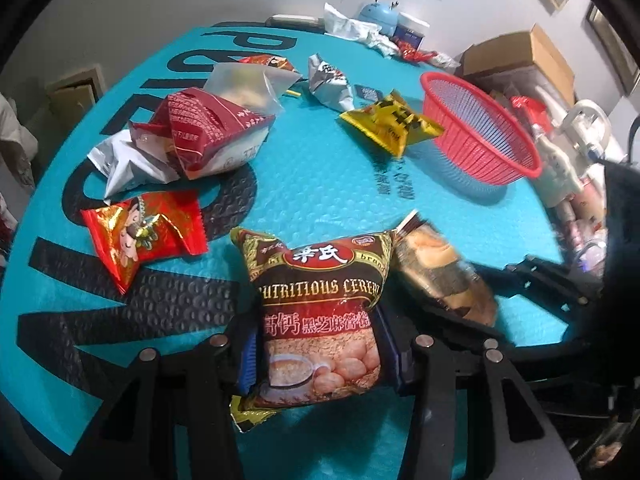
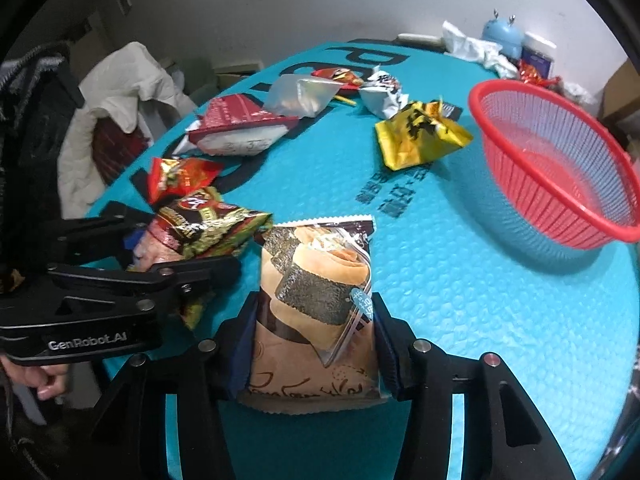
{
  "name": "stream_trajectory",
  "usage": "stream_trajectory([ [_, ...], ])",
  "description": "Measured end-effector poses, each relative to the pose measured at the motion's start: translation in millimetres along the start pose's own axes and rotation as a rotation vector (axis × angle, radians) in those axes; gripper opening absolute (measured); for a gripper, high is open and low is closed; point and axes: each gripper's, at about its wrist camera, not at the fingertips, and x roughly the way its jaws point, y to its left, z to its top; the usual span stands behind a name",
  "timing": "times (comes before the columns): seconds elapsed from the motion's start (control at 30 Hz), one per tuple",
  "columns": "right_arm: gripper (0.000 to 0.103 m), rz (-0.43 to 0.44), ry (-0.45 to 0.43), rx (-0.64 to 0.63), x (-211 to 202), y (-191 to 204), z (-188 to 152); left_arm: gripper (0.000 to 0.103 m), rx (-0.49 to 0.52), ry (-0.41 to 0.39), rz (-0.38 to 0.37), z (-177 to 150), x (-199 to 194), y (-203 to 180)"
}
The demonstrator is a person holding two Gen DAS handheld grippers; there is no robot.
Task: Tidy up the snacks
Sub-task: 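Lift both packets and carry them over the red mesh basket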
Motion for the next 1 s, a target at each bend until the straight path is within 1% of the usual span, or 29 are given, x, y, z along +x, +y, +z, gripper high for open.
stream_trajectory([
  [0.23,0.051,-0.004,-0.025,0.009,-15.5,3.9,-4.6,0.047,0.02,-0.027,-0.013,-3.0,-11.8,-8.7],
  [0.47,0.051,-0.029,-0.077,0.04,-42.1,-2.0,-11.1,0.047,0.036,-0.051,-0.063,1.0,-21.5,-24.2],
  [0.6,0.051,-0.043,-0.114,0.058,-59.4,-6.9,-14.7,0.047,0.071,-0.074,-0.078,4.2,-28.9,-37.3],
  [0.8,0.051,-0.074,-0.175,0.069,-85.1,-12.6,-17.4,0.047,0.12,-0.13,-0.106,17.2,-43.7,-56.8],
  [1.0,0.051,-0.122,-0.246,0.074,-111.8,-23.5,-12.3,0.047,0.176,-0.186,-0.136,35.8,-57.3,-78.4],
])
